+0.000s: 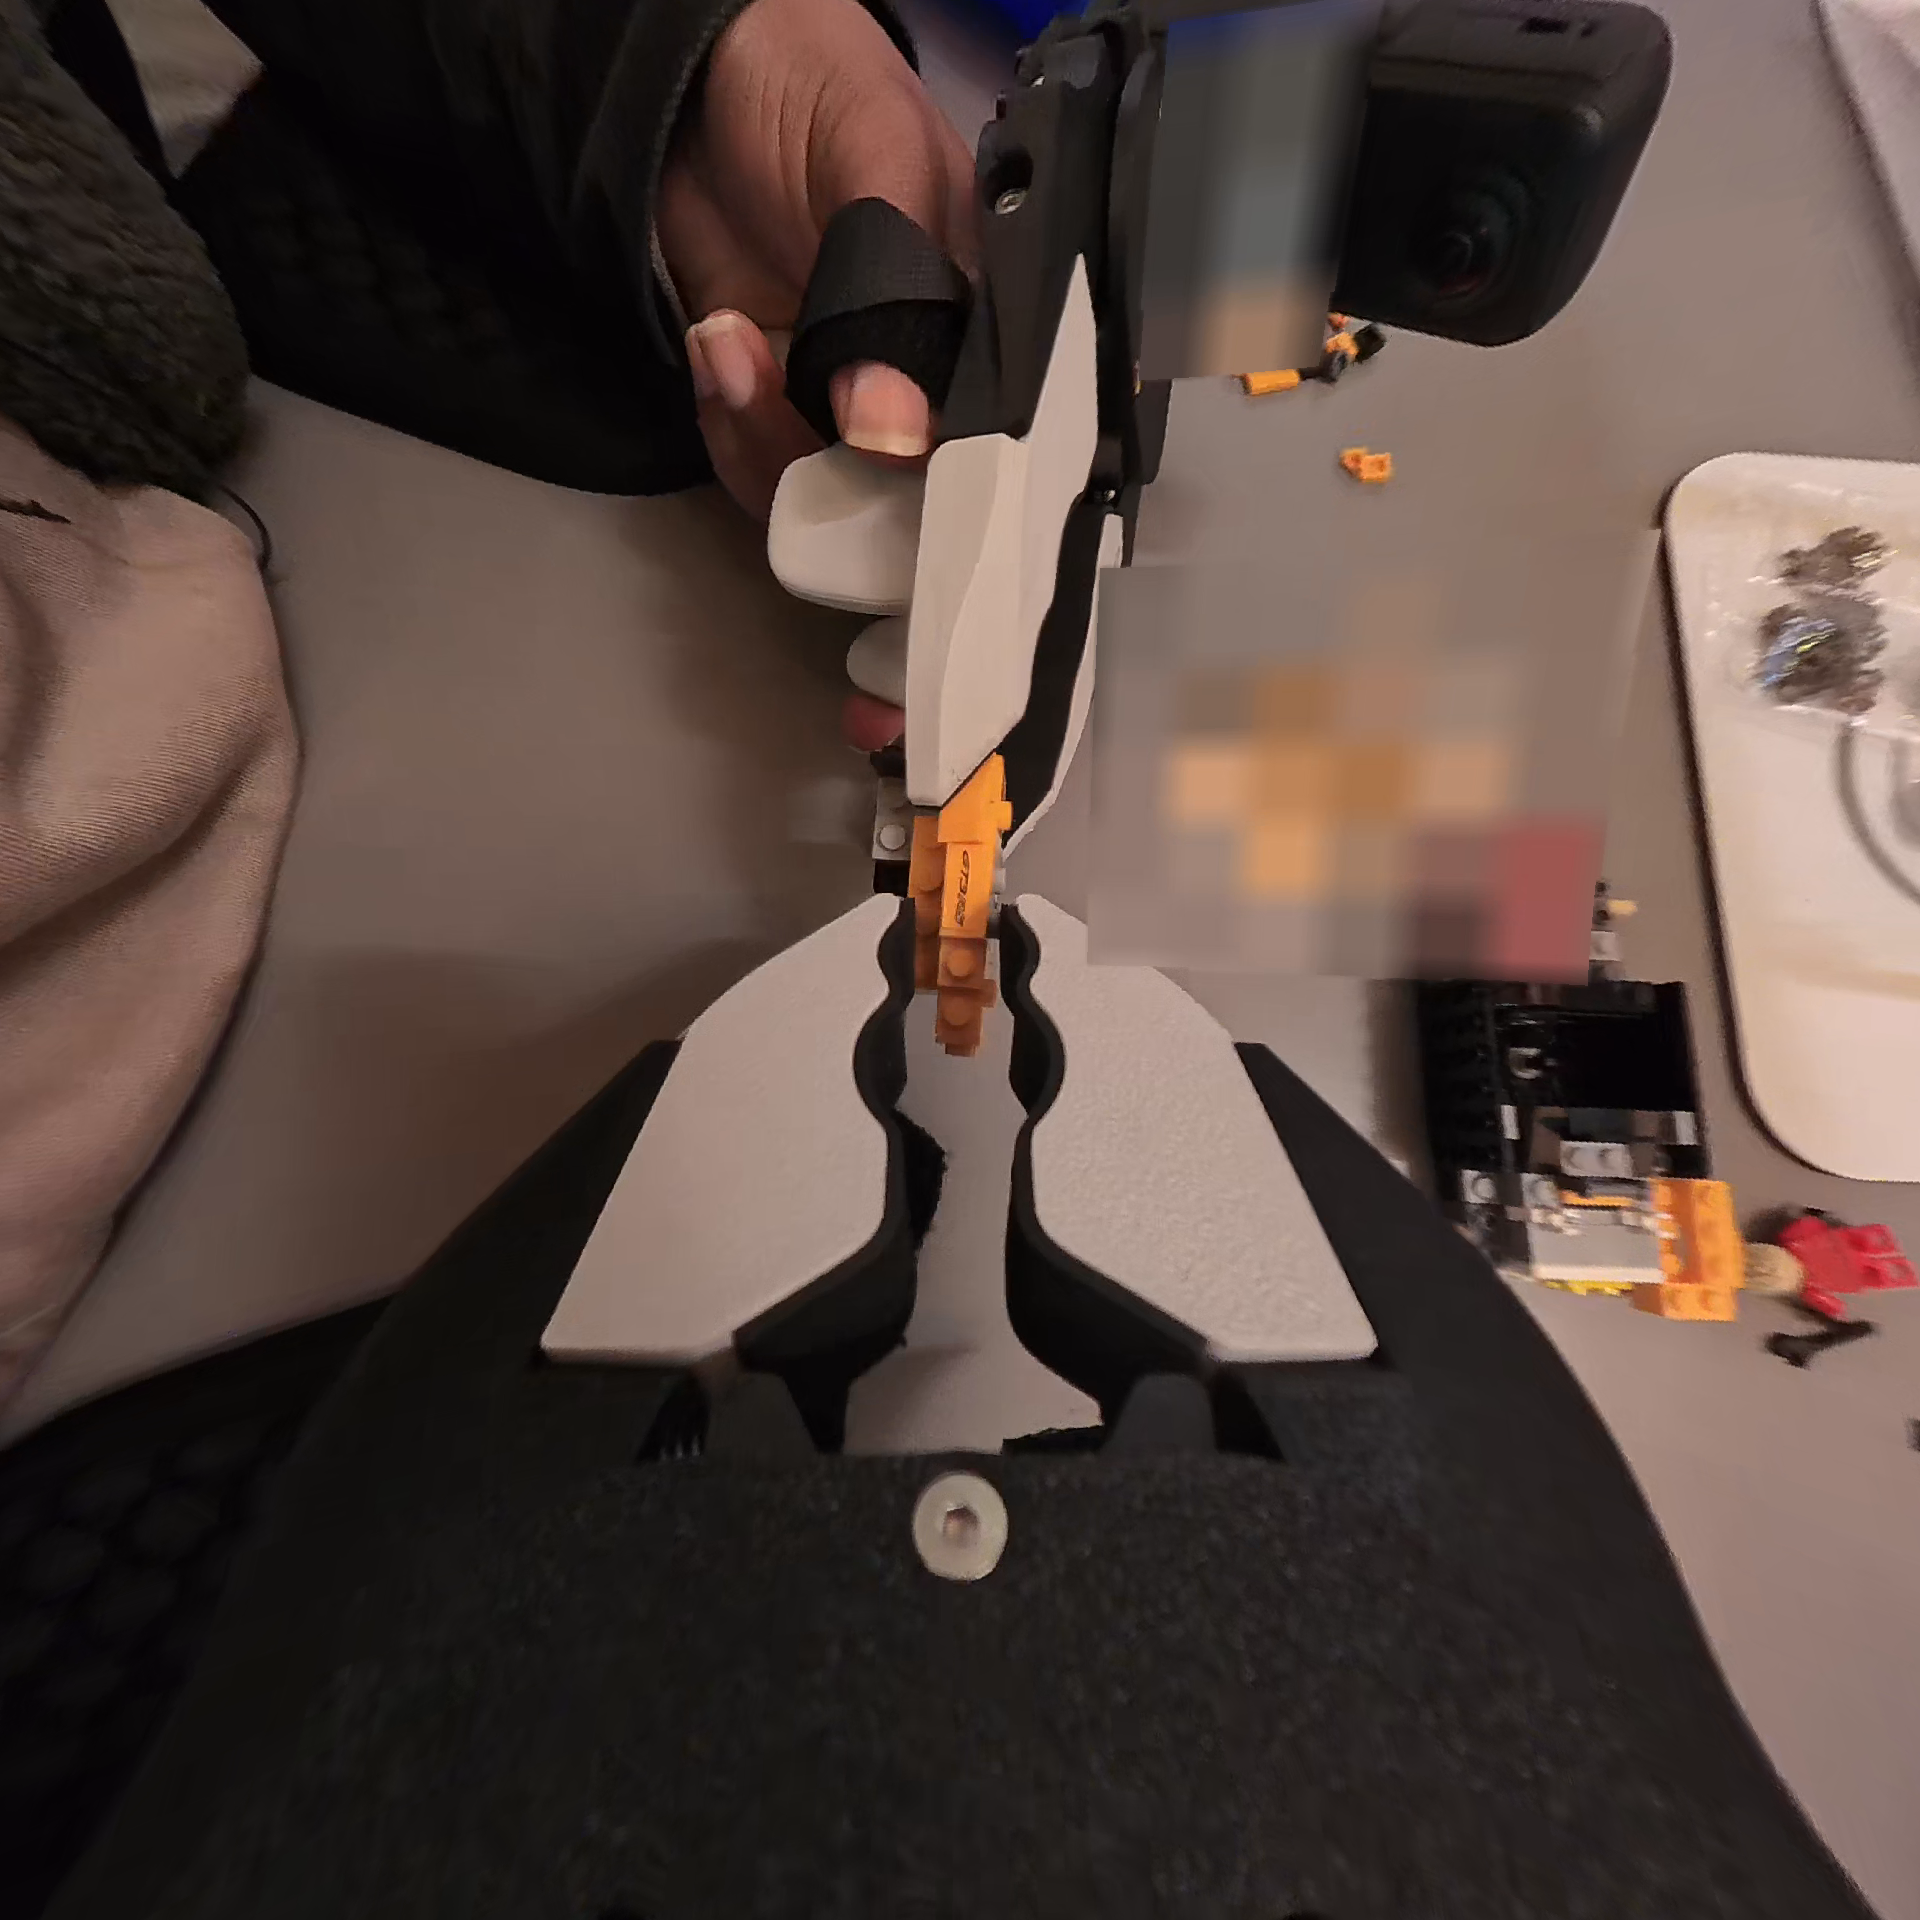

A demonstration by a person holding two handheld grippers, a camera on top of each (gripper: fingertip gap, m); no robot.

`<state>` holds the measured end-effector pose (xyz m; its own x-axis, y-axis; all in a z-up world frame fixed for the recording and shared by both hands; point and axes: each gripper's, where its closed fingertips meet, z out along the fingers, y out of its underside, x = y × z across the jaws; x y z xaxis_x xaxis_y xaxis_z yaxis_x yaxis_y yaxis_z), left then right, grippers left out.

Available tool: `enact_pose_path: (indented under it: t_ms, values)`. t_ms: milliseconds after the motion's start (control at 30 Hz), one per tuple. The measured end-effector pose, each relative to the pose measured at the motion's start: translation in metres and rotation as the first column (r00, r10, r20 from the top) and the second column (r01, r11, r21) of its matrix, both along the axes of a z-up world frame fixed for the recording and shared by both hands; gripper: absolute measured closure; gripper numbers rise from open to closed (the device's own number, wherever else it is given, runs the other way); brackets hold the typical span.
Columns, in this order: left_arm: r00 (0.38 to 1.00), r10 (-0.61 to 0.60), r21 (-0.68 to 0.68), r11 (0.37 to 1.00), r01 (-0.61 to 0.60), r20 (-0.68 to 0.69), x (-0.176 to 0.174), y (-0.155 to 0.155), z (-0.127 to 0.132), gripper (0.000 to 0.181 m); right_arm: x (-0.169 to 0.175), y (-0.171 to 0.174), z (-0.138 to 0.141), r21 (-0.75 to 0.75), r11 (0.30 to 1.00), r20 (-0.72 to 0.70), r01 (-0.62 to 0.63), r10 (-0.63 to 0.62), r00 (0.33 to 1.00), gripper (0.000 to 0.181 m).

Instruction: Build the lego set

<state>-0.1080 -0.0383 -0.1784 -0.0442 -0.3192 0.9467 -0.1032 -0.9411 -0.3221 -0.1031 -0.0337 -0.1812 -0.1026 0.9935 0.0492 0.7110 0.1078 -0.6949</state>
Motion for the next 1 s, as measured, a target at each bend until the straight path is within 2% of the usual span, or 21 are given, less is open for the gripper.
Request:
enact_pose_path:
  t_ms: [233,367,500,600,733,1000]
  values:
    - [0.999,0.004,0.025,1.0,-0.005,0.054,-0.001,-0.001,0.009,0.153,-0.001,-0.001,0.01,0.171,0.985,0.013,-0.009,0.007,1.0,0.166]
    - [0.997,0.011,0.117,0.993,-0.02,0.076,-0.001,-0.002,0.016,0.153,-0.002,-0.003,0.017,0.272,0.962,0.004,-0.009,0.009,1.0,0.166]
    - [0.993,0.029,0.202,0.978,-0.051,0.111,-0.003,-0.001,0.025,0.152,-0.004,-0.003,0.025,0.414,0.91,-0.016,-0.004,0.012,1.0,0.166]
    - [0.994,0.037,0.285,0.956,-0.065,0.1,-0.004,-0.001,0.027,0.152,-0.006,-0.003,0.028,0.527,0.85,-0.018,-0.008,0.02,1.0,0.166]
    - [0.996,0.055,0.4,0.913,-0.08,0.074,-0.005,-0.002,0.031,0.152,-0.006,-0.004,0.033,0.607,0.795,-0.037,0.007,0.02,0.999,0.166]
    - [0.997,0.073,0.554,0.829,-0.078,0.032,-0.006,-0.004,0.034,0.153,-0.007,-0.005,0.037,0.655,0.756,-0.052,0.018,0.021,0.998,0.166]
